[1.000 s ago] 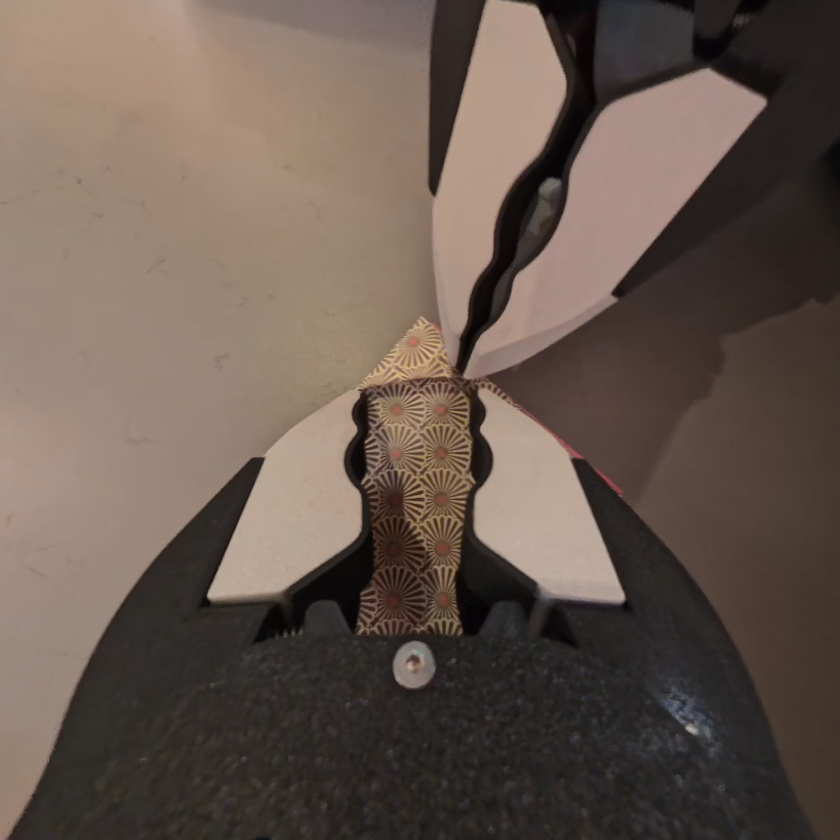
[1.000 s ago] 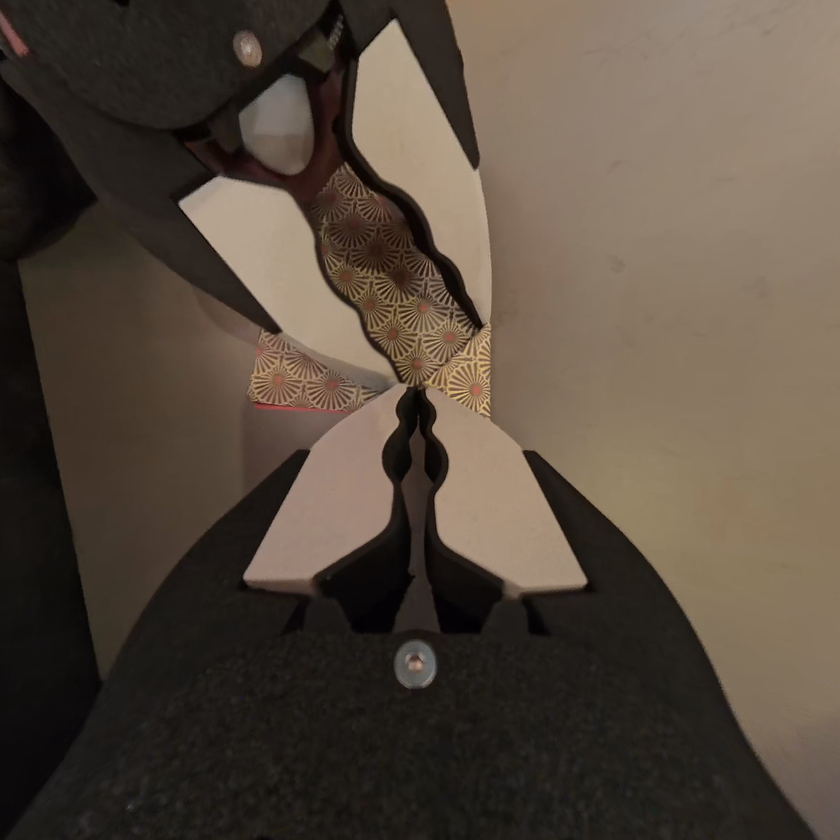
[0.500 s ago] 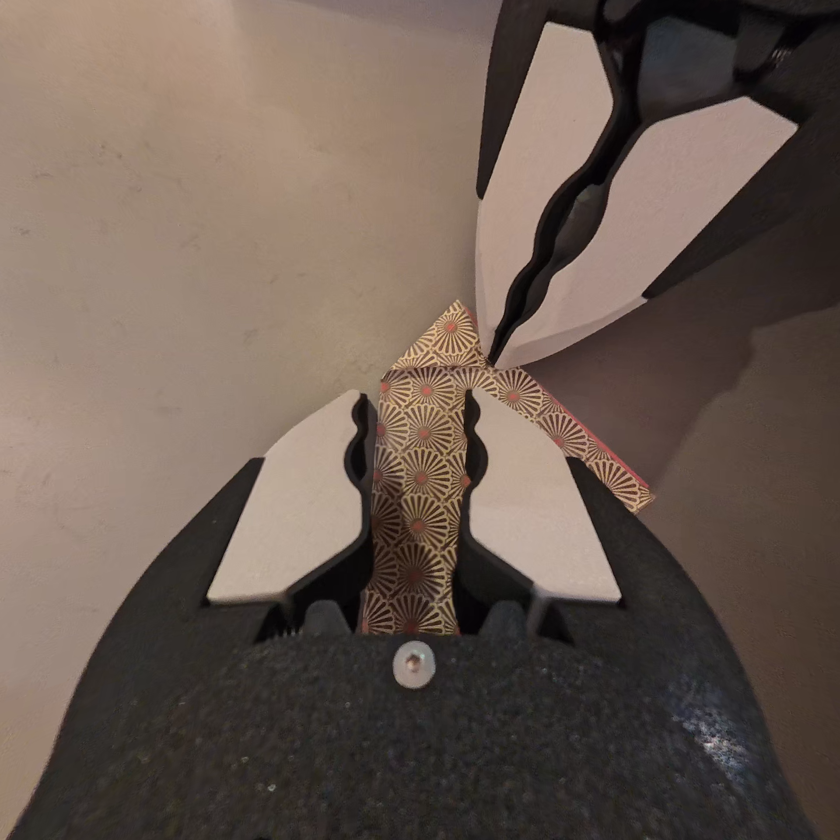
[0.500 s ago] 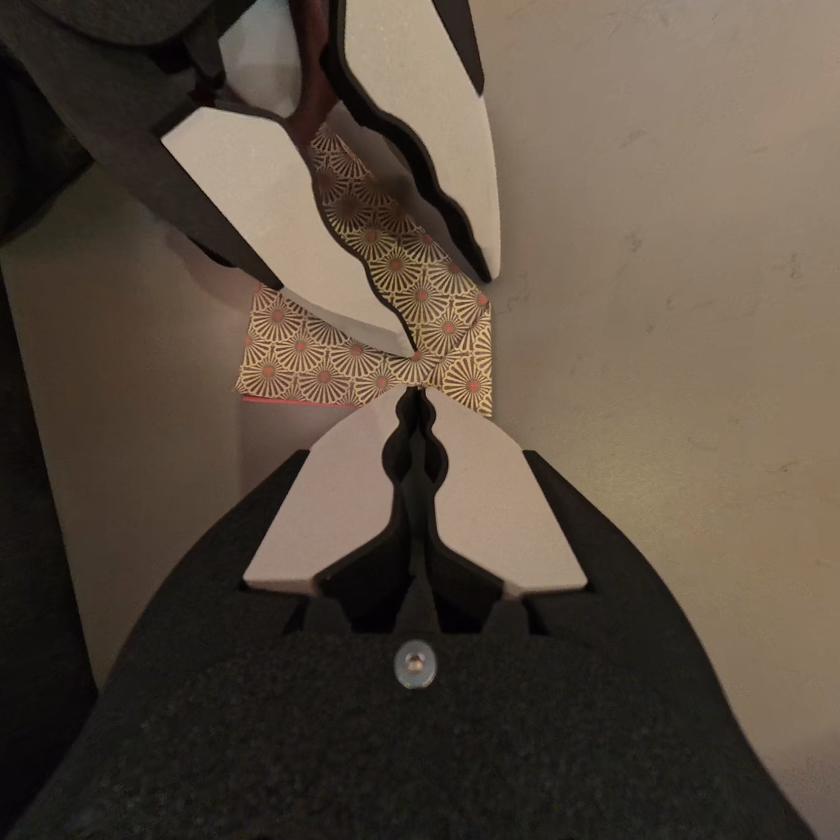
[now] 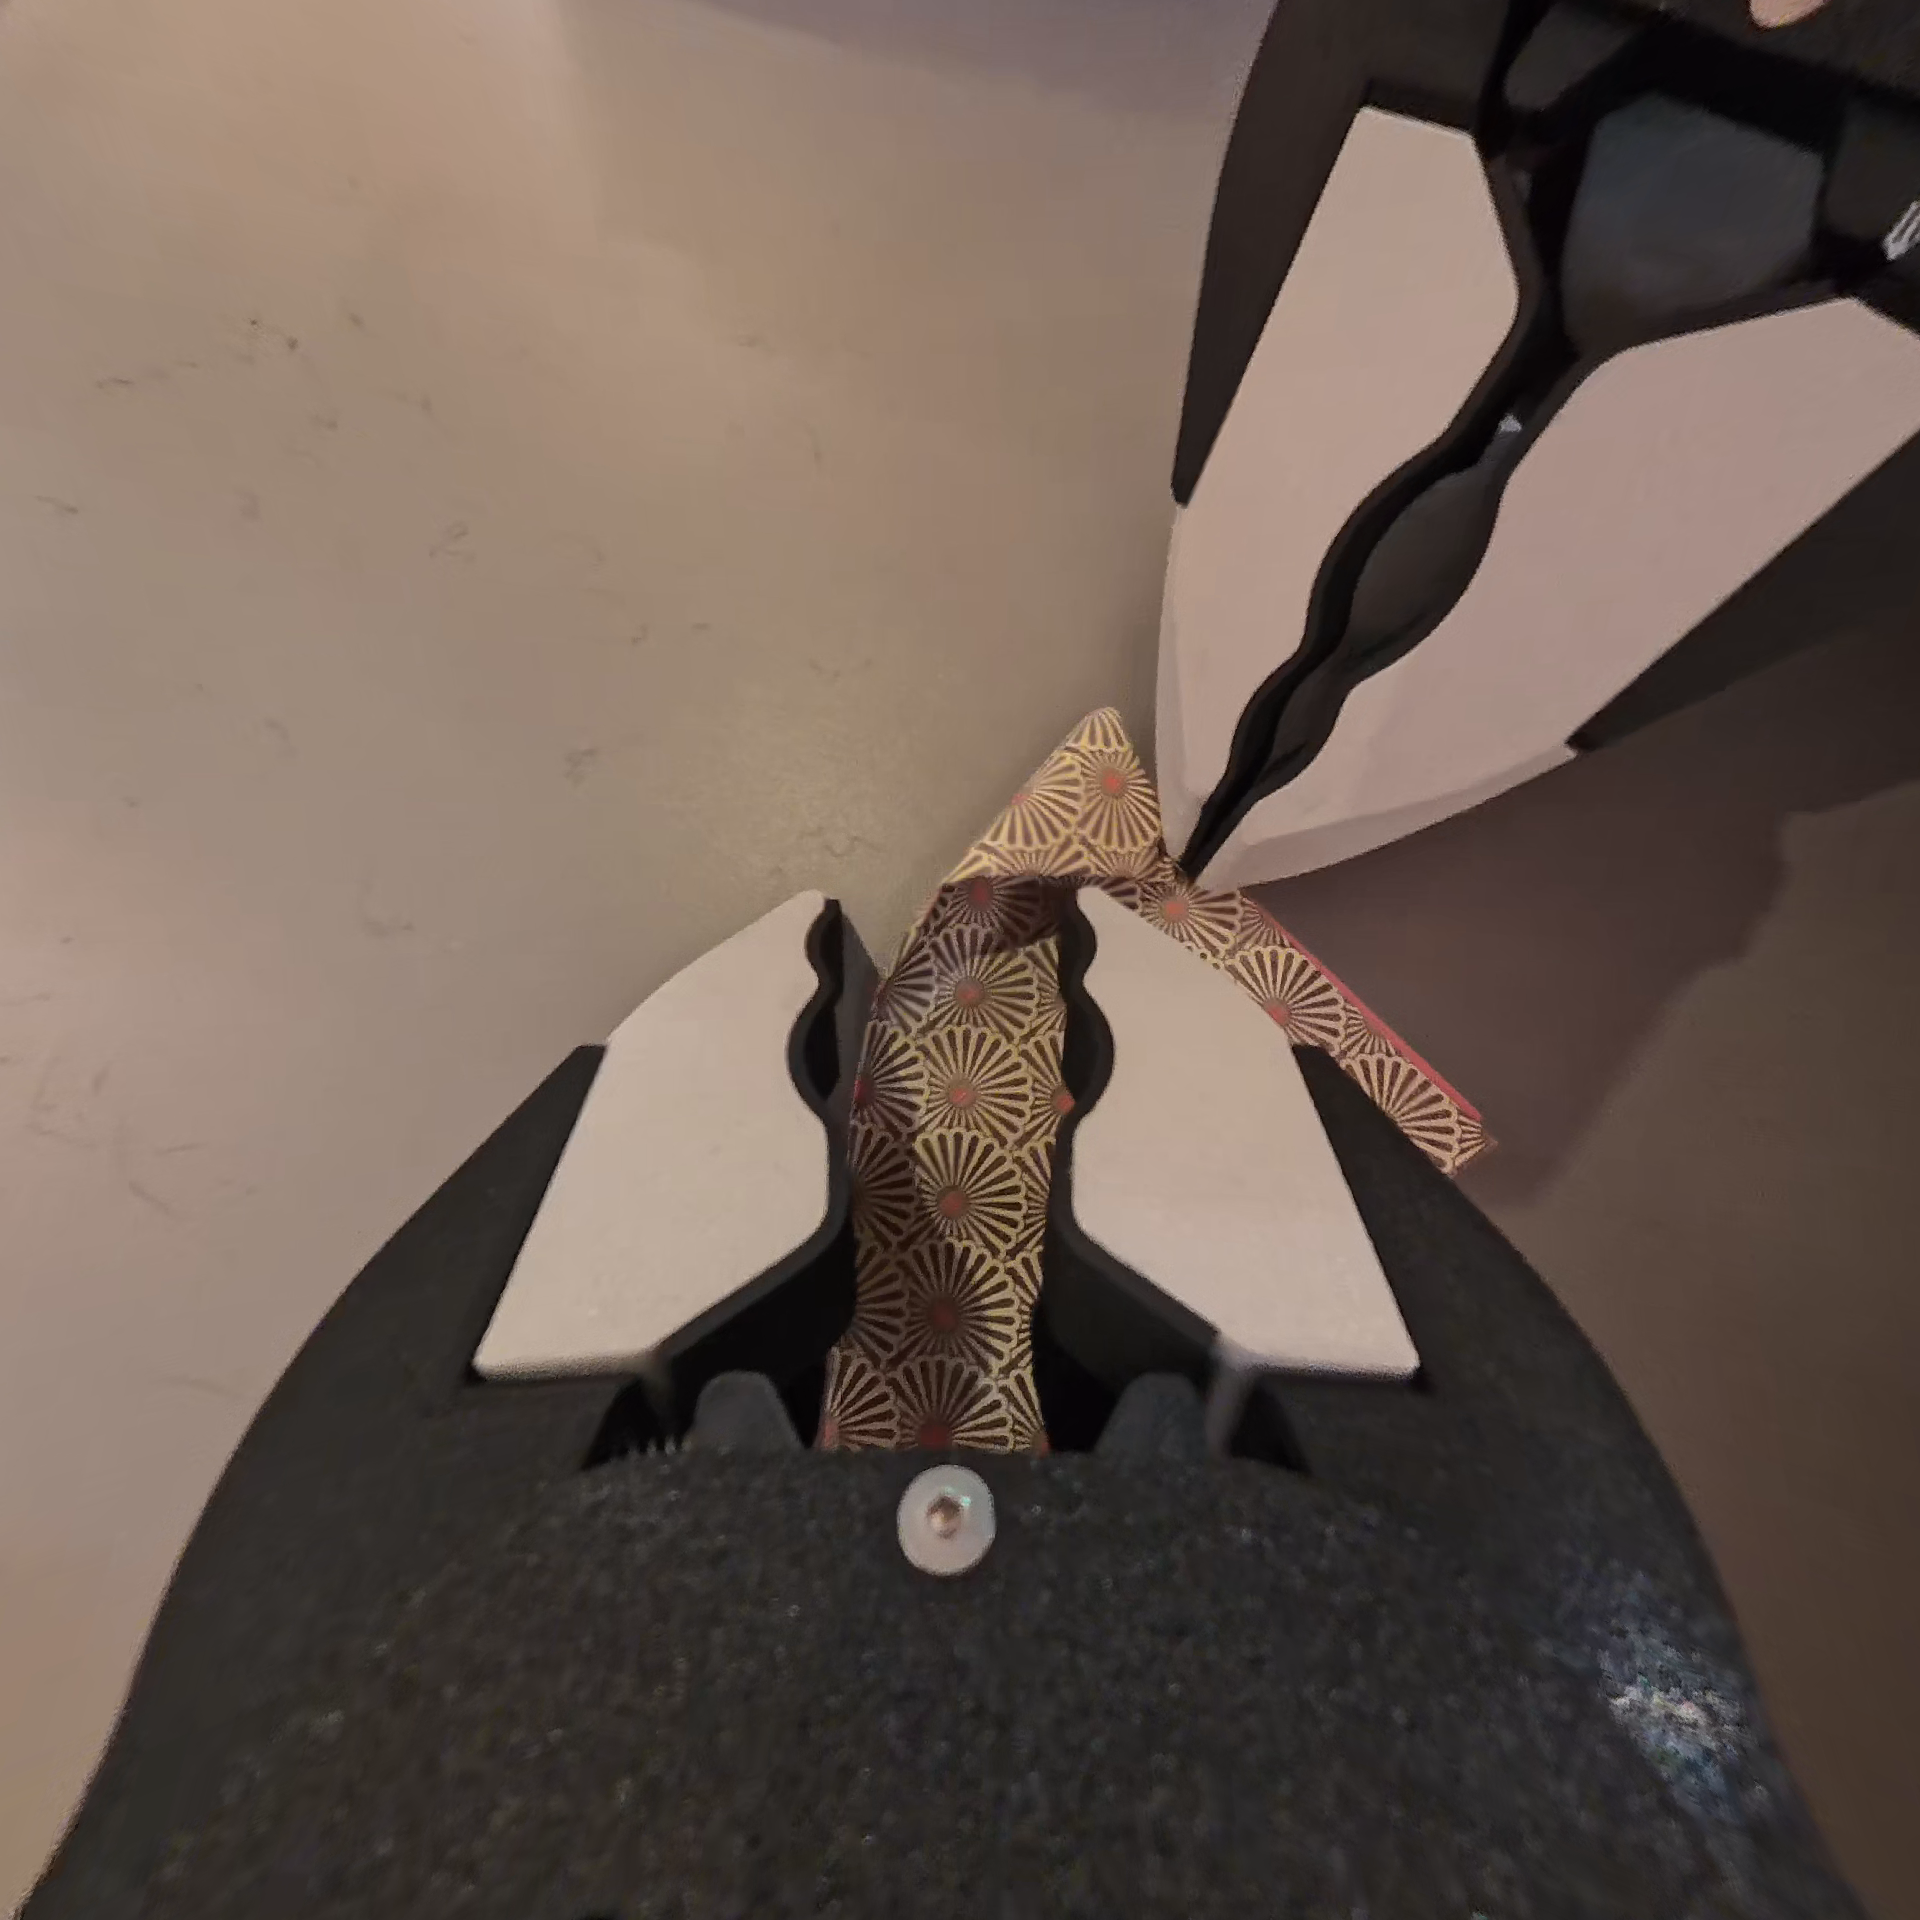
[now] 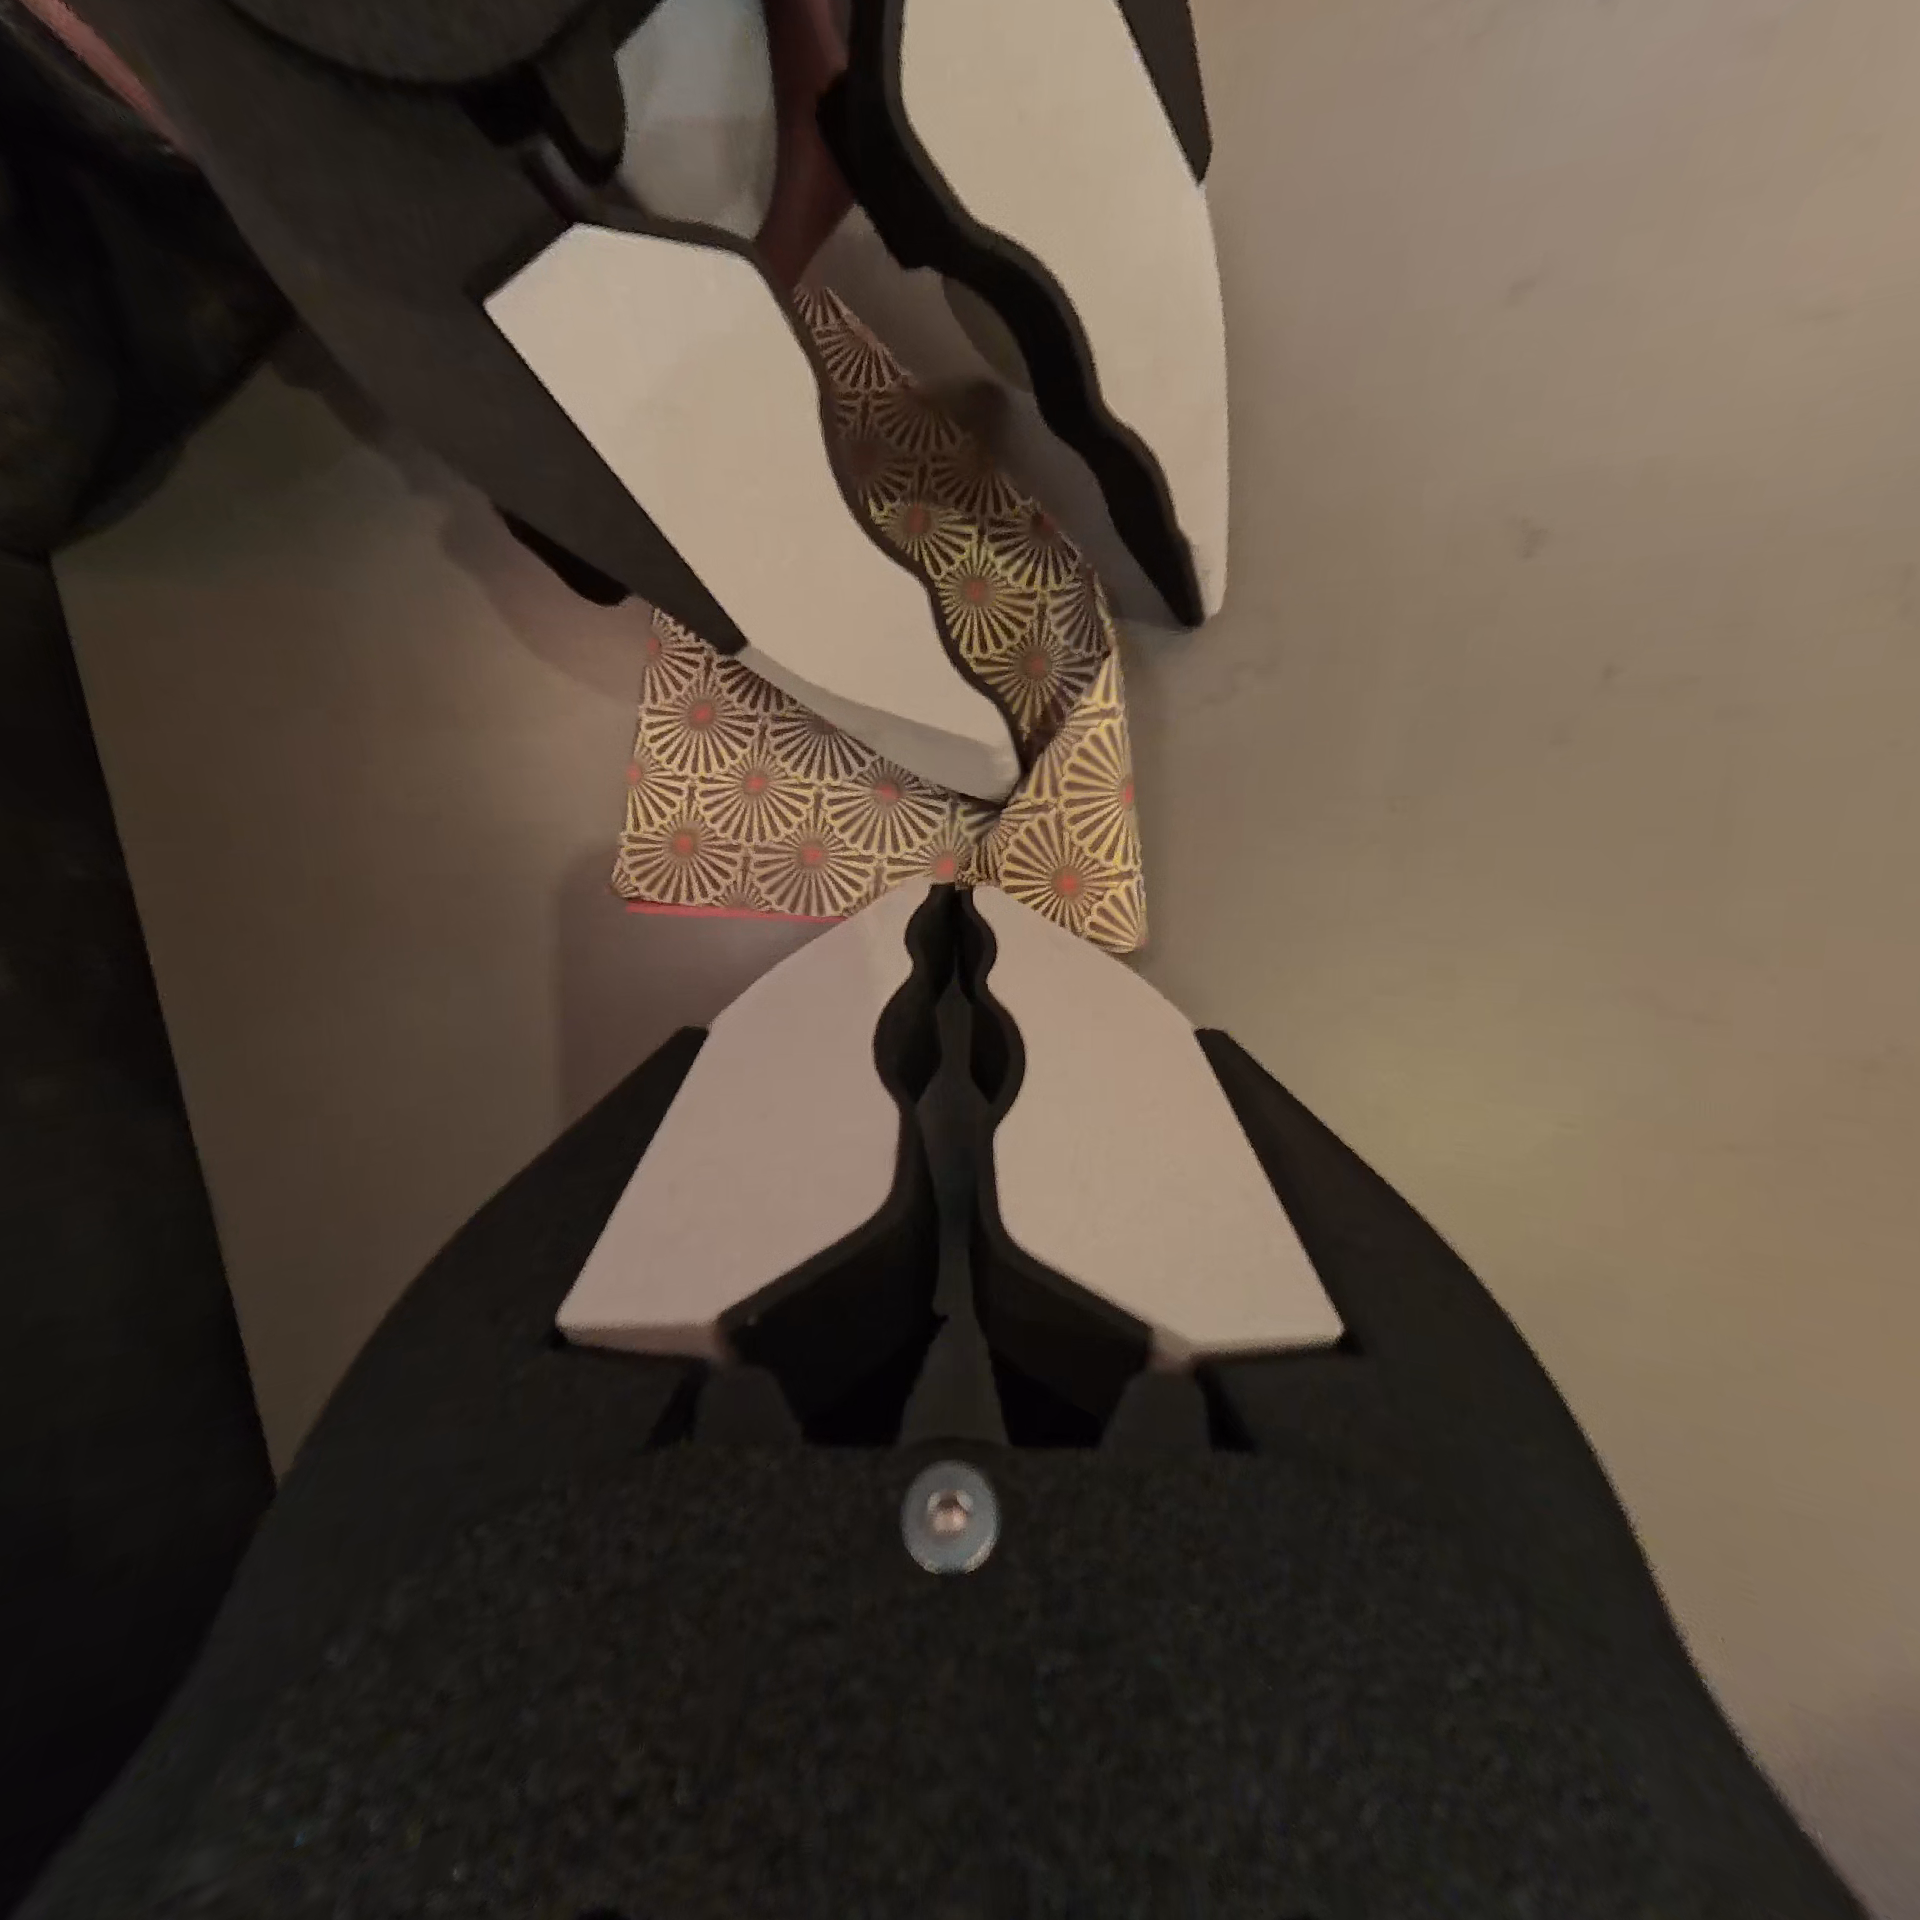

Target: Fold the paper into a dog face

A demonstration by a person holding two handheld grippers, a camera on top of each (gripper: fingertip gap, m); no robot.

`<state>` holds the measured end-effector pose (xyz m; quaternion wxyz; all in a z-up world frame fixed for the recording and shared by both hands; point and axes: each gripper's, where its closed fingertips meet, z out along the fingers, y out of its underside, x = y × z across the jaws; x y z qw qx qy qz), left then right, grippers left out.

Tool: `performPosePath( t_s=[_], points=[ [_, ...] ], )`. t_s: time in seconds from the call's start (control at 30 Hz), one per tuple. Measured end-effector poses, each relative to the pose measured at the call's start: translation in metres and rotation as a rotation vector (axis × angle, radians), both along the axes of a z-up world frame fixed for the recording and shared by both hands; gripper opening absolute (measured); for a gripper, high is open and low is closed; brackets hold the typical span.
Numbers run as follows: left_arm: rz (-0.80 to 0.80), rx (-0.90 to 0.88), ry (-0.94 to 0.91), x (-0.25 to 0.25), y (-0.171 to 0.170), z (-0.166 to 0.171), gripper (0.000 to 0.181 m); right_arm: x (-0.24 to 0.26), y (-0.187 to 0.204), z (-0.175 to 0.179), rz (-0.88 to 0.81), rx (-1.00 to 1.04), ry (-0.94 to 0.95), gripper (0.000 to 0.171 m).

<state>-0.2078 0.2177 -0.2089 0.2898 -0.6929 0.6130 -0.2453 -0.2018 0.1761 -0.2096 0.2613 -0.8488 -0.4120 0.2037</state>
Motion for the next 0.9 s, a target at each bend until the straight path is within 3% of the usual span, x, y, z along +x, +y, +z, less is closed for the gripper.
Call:
performPosePath(
  t_s=[0.23, 0.47, 0.9],
  points=[
    [0.022, 0.025, -0.003, -0.001, 0.003, 0.001, 0.044, -0.002, -0.002, 0.000, -0.009, -0.009, 0.010, 0.000],
    [0.038, 0.048, -0.048, -0.005, 0.013, 0.020, 0.033, 0.001, 0.002, 0.002, 0.003, -0.003, -0.011, 0.000],
    [0.073, 0.075, 0.044, -0.006, 0.028, 0.001, 0.031, 0.010, 0.011, 0.004, 0.075, 0.023, -0.040, 0.000]
  ],
)
